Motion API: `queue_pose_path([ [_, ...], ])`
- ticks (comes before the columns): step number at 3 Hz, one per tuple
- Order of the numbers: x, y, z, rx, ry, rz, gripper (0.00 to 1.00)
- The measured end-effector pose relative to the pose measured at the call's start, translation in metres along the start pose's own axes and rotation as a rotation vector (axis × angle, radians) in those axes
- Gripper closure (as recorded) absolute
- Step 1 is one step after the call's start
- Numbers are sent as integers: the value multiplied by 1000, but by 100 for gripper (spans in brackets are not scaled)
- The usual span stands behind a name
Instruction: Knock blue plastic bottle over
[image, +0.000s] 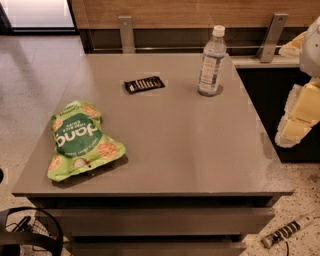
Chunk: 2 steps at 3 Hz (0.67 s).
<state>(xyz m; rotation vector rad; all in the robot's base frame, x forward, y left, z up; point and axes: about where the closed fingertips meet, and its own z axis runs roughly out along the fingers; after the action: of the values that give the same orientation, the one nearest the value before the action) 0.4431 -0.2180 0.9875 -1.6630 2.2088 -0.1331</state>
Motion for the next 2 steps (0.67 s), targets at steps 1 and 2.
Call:
queue_pose_path([
  [1, 19, -16, 29, 2, -110, 128, 0],
  [2, 1, -50, 73, 30, -410, 255, 0],
])
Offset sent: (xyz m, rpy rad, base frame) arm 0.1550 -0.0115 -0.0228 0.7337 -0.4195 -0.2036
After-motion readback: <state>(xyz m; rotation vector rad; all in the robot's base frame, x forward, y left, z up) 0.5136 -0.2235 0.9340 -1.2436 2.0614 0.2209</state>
